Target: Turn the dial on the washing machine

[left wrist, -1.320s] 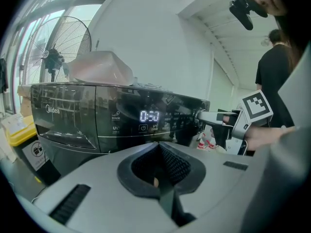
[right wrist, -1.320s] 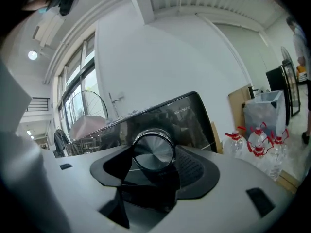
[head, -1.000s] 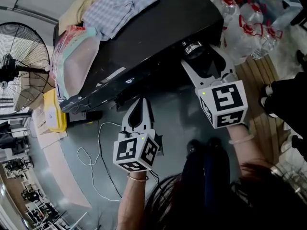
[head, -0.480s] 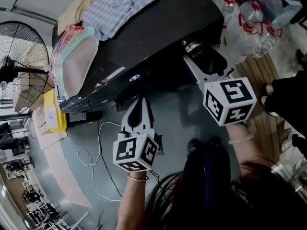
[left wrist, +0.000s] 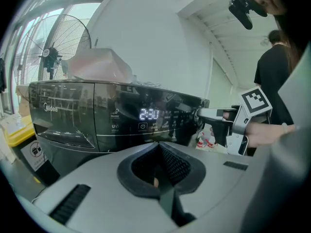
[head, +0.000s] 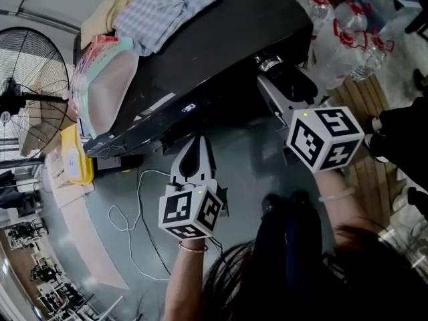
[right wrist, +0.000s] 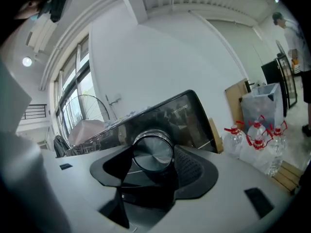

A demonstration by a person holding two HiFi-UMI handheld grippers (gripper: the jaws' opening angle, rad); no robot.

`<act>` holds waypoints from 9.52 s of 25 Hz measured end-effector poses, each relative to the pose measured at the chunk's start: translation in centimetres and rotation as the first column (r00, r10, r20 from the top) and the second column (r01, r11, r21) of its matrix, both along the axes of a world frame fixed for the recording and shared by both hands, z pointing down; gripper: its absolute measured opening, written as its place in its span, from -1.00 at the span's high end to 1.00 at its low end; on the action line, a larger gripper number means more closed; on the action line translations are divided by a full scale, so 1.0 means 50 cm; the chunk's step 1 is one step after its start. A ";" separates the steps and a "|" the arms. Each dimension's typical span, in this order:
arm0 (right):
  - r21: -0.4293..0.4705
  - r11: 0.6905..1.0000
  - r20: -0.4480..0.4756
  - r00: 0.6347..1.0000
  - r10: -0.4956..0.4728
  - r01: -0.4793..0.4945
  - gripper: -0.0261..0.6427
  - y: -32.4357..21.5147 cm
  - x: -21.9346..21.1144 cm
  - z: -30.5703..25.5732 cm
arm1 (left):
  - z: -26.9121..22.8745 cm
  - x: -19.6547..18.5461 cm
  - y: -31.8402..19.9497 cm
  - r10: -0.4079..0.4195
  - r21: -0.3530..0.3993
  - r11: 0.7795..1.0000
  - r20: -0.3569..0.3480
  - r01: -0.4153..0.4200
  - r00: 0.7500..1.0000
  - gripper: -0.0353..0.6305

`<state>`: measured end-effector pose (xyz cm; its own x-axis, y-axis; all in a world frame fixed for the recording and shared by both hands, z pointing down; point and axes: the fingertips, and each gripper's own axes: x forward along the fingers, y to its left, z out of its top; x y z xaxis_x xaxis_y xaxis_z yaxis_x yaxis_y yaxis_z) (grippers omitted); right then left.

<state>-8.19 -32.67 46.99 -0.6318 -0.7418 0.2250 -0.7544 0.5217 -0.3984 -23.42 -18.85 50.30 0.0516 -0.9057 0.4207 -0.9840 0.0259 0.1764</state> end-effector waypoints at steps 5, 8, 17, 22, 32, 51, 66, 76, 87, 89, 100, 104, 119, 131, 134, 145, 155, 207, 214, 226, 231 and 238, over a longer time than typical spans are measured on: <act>0.067 0.998 -0.108 0.994 -0.016 0.023 0.05 0.003 -0.005 -0.002 | 0.001 0.003 -0.001 0.001 0.001 1.000 0.002 -0.001 1.000 0.85; 0.124 0.991 -0.204 0.979 -0.016 0.043 0.04 0.008 -0.008 -0.004 | 0.002 0.005 -0.002 -0.001 0.001 1.000 -0.001 0.001 1.000 0.85; 0.166 0.985 -0.278 0.961 -0.007 0.055 0.05 0.007 -0.007 -0.004 | -0.003 0.012 -0.009 0.002 0.009 1.000 -0.005 -0.002 1.000 0.85; 0.101 0.995 -0.165 0.986 -0.003 0.020 0.05 0.004 -0.002 -0.004 | -0.002 0.015 -0.010 0.006 0.006 1.000 -0.005 -0.006 1.000 0.85; -0.003 1.000 0.003 1.000 0.013 -0.013 0.05 0.001 0.003 -0.003 | 0.001 0.015 -0.006 0.006 0.003 1.000 -0.004 -0.006 1.000 0.85; 0.177 0.982 -0.299 0.954 -0.018 0.073 0.05 0.014 -0.003 -0.008 | -0.002 0.026 -0.006 0.010 0.006 1.000 -0.013 -0.010 1.000 0.85; 0.060 0.998 -0.131 0.991 -0.009 0.017 0.07 0.010 0.005 -0.006 | -0.013 0.024 0.000 -0.001 0.012 1.000 -0.005 0.001 1.000 0.85; -0.063 0.998 0.064 0.998 0.016 -0.012 0.07 0.007 0.010 -0.005 | -0.018 0.025 0.009 -0.003 0.017 1.000 -0.004 0.003 1.000 0.85; -0.038 0.999 0.048 0.999 -0.007 0.009 0.09 0.012 0.014 -0.010 | -0.020 0.028 0.019 -0.016 0.014 1.000 0.001 0.016 1.000 0.85; -0.034 0.999 0.039 0.999 -0.010 0.011 0.10 0.013 0.017 -0.012 | -0.022 0.030 0.020 -0.020 0.016 1.000 -0.001 0.020 1.000 0.85; -0.011 0.998 -0.031 0.998 -0.057 0.057 0.27 0.046 0.019 -0.030 | -0.047 0.044 0.039 -0.042 0.022 0.999 0.004 0.042 0.999 0.85; -0.005 0.997 -0.049 0.996 -0.080 0.080 0.30 0.066 0.017 -0.041 | -0.059 0.046 0.053 -0.052 0.022 0.998 0.012 0.052 0.999 0.85; -0.014 0.988 -0.087 0.984 -0.155 0.154 0.41 0.153 0.013 -0.058 | -0.103 0.075 0.107 -0.077 0.037 0.996 0.045 0.076 0.996 0.85; 0.006 0.979 -0.121 0.972 -0.201 0.204 0.48 0.220 0.021 -0.110 | -0.171 0.098 0.147 -0.134 0.054 0.990 0.061 0.131 0.989 0.85; 0.023 0.975 -0.145 0.966 -0.215 0.220 0.50 0.228 0.024 -0.126 | -0.191 0.102 0.151 -0.146 0.059 0.988 0.072 0.142 0.987 0.85; 0.037 0.963 -0.176 0.950 -0.257 0.268 0.55 0.292 0.052 -0.178 | -0.249 0.135 0.194 -0.175 0.054 0.984 0.069 0.171 0.982 0.85; 0.035 0.969 -0.176 0.956 -0.235 0.245 0.59 0.323 0.070 -0.224 | -0.287 0.155 0.229 -0.168 0.052 0.985 0.068 0.164 0.983 0.85; 0.283 0.943 -0.260 0.960 -0.099 0.174 0.81 0.741 0.185 -0.547 | -0.569 0.287 0.577 0.022 0.236 0.971 0.033 -0.029 0.999 0.85; 0.303 0.934 -0.258 0.960 -0.109 0.188 0.83 0.751 0.199 -0.579 | -0.603 0.305 0.580 0.006 0.268 0.963 0.034 -0.015 0.999 0.85; 0.335 0.915 -0.264 0.955 -0.136 0.223 0.84 0.763 0.265 -0.633 | -0.659 0.361 0.597 -0.040 0.280 0.960 0.053 0.023 0.998 0.85; 0.349 0.906 -0.284 0.948 -0.142 0.240 0.84 0.776 0.278 -0.631 | -0.661 0.367 0.610 -0.053 0.273 0.961 0.059 0.035 0.997 0.85; 0.362 0.900 -0.293 0.946 -0.136 0.242 0.84 0.778 0.300 -0.644 | -0.674 0.385 0.616 -0.049 0.275 0.961 0.065 0.029 0.997 0.85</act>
<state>6.81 6.23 14.81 -0.7287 -0.6749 0.1159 -0.6735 0.7370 0.0572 -4.18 11.93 16.60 -0.0068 -0.9874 0.1582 -0.9933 0.0248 0.1124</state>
